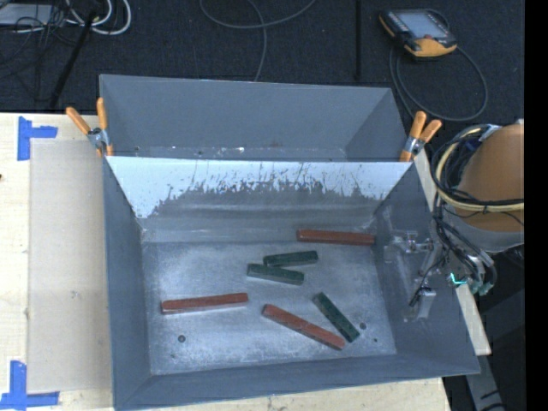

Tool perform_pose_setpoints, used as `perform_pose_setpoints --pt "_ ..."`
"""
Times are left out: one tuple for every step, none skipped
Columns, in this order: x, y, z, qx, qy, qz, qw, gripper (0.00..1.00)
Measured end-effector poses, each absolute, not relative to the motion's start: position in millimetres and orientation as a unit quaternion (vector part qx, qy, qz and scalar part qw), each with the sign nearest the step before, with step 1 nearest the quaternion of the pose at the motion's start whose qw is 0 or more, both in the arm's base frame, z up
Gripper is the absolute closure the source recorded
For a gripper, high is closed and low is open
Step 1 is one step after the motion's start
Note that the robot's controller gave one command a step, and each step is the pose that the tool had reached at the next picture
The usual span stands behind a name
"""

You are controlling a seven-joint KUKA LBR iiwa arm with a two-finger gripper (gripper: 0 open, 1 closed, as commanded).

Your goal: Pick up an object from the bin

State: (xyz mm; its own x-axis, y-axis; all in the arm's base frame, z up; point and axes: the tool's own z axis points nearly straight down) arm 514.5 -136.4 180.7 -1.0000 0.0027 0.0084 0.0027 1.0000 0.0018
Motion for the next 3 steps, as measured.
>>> perform_pose_setpoints --pt "515.5 -136 183 -0.001 -1.000 -0.001 0.002 0.00" --pt "494.6 -142 197 0.027 -1.000 -0.001 0.001 0.00" --pt "483.3 -125 141 0.006 -1.000 0.000 -0.002 0.00"
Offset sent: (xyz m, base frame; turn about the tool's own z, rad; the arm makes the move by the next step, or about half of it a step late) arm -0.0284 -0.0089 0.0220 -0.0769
